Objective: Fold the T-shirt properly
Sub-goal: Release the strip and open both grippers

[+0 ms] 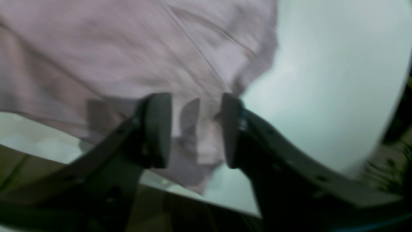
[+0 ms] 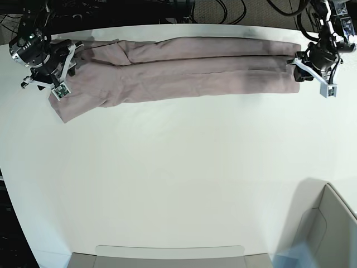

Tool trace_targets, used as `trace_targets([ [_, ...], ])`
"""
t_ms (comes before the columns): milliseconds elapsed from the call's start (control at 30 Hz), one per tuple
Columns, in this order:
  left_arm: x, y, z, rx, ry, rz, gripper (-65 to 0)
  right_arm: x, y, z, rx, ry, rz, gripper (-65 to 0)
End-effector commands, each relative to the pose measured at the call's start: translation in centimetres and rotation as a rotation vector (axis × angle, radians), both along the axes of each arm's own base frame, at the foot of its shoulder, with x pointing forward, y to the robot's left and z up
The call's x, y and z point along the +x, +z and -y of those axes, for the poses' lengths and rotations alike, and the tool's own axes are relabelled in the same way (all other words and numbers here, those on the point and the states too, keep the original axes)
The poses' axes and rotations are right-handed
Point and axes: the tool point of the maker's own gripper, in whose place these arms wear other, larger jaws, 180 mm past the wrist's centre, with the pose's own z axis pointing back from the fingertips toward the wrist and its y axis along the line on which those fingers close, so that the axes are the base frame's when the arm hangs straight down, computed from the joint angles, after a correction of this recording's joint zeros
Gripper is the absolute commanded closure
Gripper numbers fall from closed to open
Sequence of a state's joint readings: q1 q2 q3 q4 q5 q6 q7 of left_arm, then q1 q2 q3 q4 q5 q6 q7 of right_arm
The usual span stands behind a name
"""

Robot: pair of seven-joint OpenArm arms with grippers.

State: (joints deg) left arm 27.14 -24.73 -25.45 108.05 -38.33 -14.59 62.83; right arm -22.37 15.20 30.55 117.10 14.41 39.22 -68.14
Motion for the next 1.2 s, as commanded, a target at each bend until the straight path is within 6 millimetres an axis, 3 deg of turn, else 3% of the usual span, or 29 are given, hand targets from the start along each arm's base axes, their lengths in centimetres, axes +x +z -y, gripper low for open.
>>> trace_targets([
  [0,0.6,0.9,-0.5,0.024,-0.001,0.039,-18.6,0.4,0.7,0.0,-0.005,0.022,0.022,-31.7],
  [100,0.9,1.0,-0.7,0.030,0.001,0.059,-18.8,0.4,0.6,-0.2,0.005,0.027,0.021,-33.9],
  [300,0.0,-1.3,-0.6,-0.006,0.014,-0.001,-18.8,0.6,0.8,-0.2,0.006,0.027,0.028,-33.8],
  [533,-0.5,-2.4,-0.7,-0.047,0.043,-0.014,-18.6,0.5,0.5,0.5,-0.008,0.028,0.011,-33.8],
  [667,-1.6,-4.4,-1.4,-0.093,0.097,-0.067,-18.6,0.5,0.4,0.9,-0.017,0.030,0.005,-33.8],
  [767,-1.2,-4.8,-1.5,-0.101,0.106,-0.069,-18.6,0.6,0.5,0.9,-0.019,0.032,0.007,-33.8],
  [900,-1.6,-6.3,-0.7,-0.101,0.053,-0.115,-18.6,0.6,0.5,1.0,-0.021,0.032,0.007,-33.8],
  [1067,-3.7,-9.9,2.8,-0.136,-0.061,-0.226,-18.4,1.0,0.8,0.9,-0.019,0.032,0.021,-33.8],
  [1167,-4.6,-10.8,4.8,-0.161,-0.115,-0.261,-16.3,1.1,0.8,0.9,-0.019,0.031,0.023,-33.8],
])
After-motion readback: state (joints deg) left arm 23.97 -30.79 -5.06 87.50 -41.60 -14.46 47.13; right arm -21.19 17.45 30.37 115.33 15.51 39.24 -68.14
